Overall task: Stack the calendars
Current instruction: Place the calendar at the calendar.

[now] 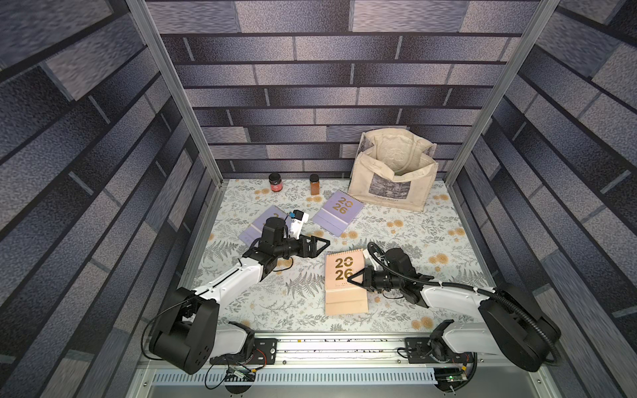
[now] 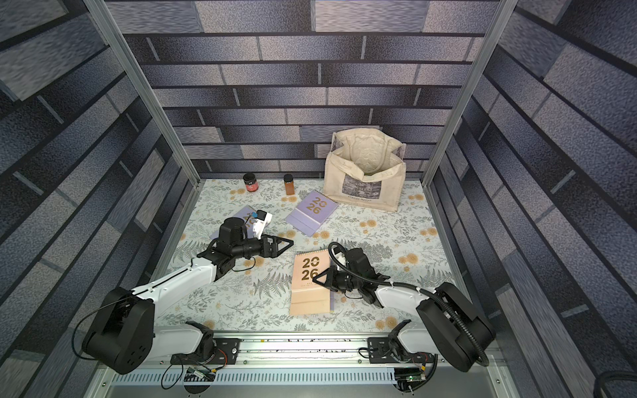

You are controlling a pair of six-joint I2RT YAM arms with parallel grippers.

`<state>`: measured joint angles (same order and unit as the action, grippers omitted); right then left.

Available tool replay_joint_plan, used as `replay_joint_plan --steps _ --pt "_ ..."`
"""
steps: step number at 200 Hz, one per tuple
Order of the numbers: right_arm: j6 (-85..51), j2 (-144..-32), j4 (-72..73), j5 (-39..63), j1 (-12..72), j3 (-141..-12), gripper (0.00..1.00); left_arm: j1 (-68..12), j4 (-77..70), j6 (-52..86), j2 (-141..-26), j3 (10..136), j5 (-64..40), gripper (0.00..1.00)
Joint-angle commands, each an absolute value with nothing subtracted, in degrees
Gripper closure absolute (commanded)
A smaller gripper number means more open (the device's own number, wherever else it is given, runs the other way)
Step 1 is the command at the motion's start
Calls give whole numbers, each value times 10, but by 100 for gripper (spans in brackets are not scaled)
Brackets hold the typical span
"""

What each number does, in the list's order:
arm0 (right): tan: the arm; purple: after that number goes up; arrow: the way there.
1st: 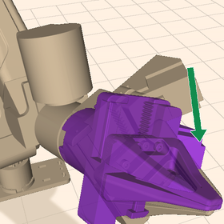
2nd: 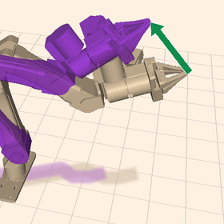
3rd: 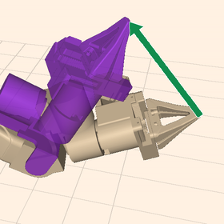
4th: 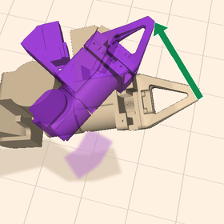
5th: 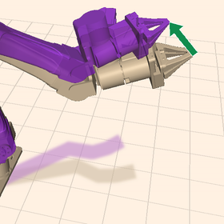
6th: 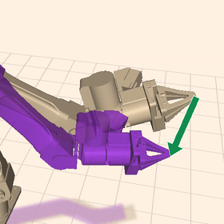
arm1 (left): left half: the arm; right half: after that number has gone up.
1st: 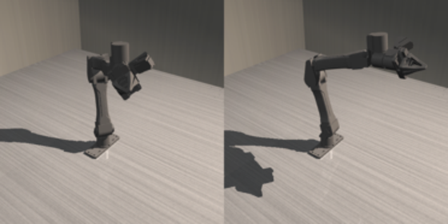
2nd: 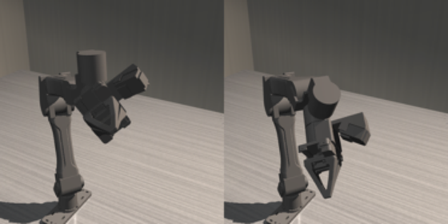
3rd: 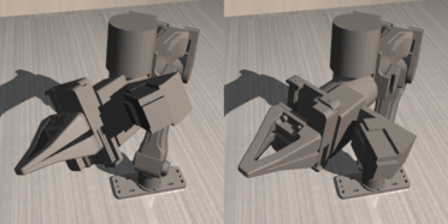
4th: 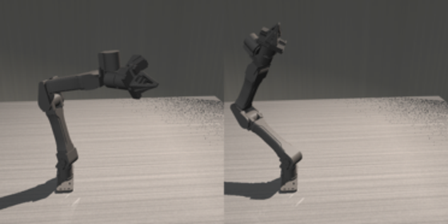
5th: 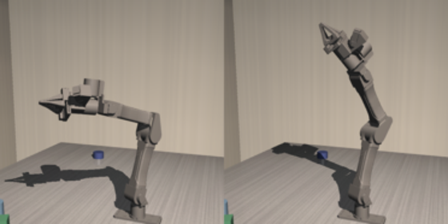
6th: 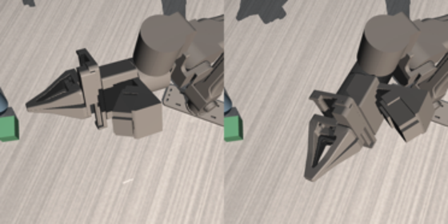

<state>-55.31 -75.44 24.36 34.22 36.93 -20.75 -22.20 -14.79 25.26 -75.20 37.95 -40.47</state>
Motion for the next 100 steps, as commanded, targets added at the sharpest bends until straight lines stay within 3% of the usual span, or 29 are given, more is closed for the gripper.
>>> replay_joint_plan --steps 1,100 --pt "-540 -763 260 346 366 -203 100 -232 -164 246 -763 377 -424 0" --pt "-526 -774 246 347 346 -190 100 -254 -179 246 -780 368 -474 0"
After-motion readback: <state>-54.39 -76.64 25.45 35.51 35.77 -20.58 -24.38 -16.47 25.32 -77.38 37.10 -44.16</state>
